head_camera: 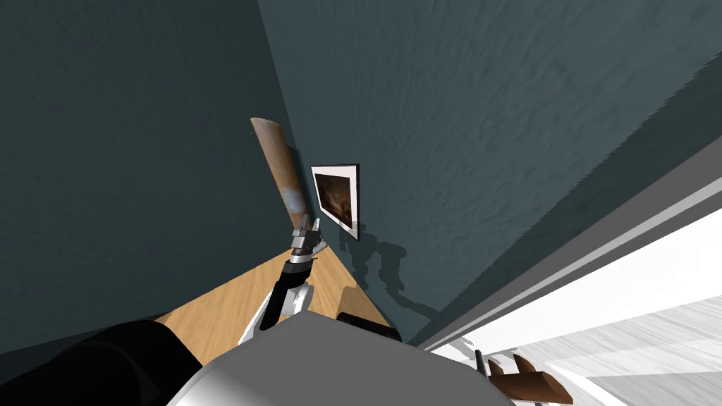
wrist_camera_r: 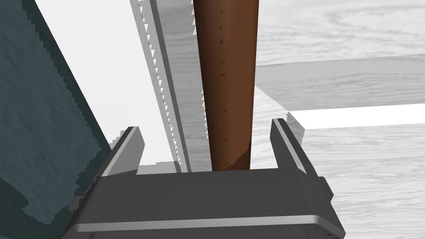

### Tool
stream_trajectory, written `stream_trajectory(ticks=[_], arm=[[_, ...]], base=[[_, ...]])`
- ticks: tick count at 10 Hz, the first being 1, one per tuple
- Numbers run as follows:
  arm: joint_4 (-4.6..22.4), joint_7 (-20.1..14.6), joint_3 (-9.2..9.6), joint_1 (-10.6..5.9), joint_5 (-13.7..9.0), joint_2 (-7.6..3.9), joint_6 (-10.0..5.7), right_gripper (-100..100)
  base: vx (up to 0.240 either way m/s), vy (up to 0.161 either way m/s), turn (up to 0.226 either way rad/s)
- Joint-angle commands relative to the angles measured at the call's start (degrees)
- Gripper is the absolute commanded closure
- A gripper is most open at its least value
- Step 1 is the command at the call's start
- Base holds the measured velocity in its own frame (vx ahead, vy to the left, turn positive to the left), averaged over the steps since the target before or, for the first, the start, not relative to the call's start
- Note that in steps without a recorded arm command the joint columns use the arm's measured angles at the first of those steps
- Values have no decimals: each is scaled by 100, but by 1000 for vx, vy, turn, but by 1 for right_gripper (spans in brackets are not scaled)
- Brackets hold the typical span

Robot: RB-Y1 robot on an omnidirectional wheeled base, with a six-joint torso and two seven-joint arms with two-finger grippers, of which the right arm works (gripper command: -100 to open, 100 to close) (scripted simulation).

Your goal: Pull the door open

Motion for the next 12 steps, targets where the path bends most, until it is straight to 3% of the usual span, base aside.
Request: stream_trajectory(ticks=[1,2,7,8,12], arm=[[0,0,0,0,0,0,0,-100],[0,0,0,0,0,0,0,100],[0,0,0,0,0,0,0,100],[46,-71,21,-24,30,-105,-21,100],[140,-253,152,-129,134,-316,-14,100]], base=[[20,-14,4],[-16,22,-1],[-6,-7,-7],[-56,67,-1],[-149,94,11]])
